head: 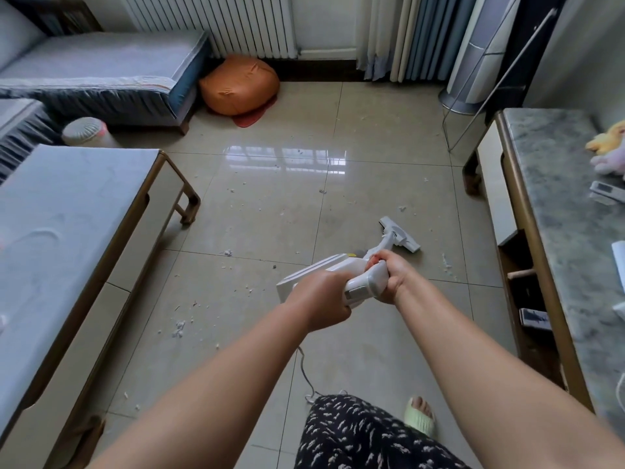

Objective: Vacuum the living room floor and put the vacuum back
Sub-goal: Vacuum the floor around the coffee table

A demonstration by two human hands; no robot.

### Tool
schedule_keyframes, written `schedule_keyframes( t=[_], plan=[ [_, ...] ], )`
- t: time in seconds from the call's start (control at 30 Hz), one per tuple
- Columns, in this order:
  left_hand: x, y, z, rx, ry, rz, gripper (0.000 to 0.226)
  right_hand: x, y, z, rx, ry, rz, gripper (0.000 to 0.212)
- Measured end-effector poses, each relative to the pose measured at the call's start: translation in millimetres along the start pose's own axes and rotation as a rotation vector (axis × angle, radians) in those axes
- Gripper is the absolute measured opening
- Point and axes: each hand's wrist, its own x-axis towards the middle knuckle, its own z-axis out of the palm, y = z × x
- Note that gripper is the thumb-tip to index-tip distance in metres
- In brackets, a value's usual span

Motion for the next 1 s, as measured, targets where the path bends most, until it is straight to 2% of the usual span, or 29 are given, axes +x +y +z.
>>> schedule_keyframes(
  t=[0.23,0.57,1.0],
  plan=[
    [-42.0,13.6,19.2,0.071,-0.035,-0.024,0.026,-27.6,39.8,-32.4,0.028,0.022,0.029,0.030],
    [-111.3,102.8,88.0,0.054,-0.039,-0.051,0.029,-76.1,68.3,-144.7,-0.018,0.046,0.069,0.028],
    [-175.5,165.8,134.9,0.052,-0.052,-0.075,0.030,-118.7,102.3,-222.5,-0.084,0.064,0.023,0.035]
  ],
)
